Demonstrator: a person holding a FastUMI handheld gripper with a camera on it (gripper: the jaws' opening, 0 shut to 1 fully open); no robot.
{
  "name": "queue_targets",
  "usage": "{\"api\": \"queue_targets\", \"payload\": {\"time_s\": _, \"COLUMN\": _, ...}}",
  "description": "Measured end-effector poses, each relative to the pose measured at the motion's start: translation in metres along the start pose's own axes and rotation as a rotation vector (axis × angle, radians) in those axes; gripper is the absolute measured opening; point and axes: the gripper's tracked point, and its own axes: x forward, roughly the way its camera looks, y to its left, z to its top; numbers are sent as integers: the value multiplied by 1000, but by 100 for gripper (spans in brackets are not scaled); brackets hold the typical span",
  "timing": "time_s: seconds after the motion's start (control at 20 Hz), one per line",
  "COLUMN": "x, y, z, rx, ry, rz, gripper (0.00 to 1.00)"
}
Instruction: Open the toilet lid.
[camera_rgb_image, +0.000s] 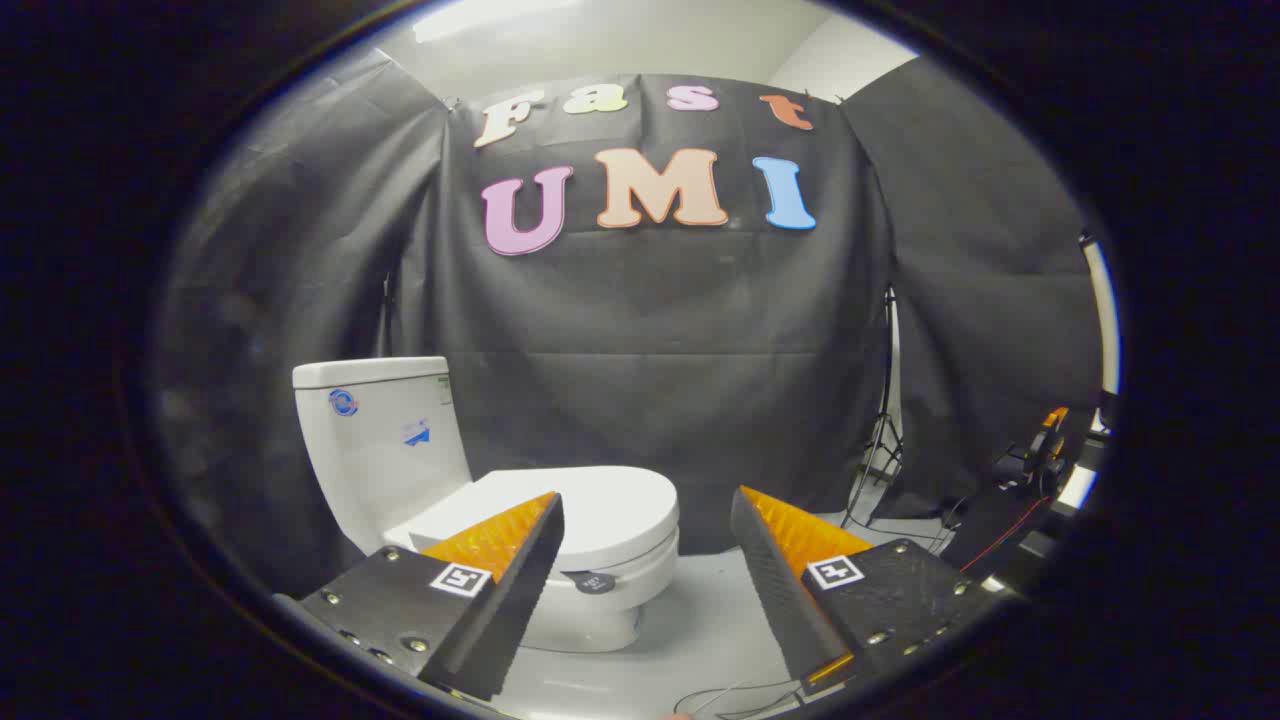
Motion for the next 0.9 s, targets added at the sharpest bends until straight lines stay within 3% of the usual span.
{"api": "queue_targets", "payload": {"time_s": 0.9, "x": 19, "y": 11, "z": -2, "rx": 32, "ry": 10, "rz": -14, "gripper": 99}}
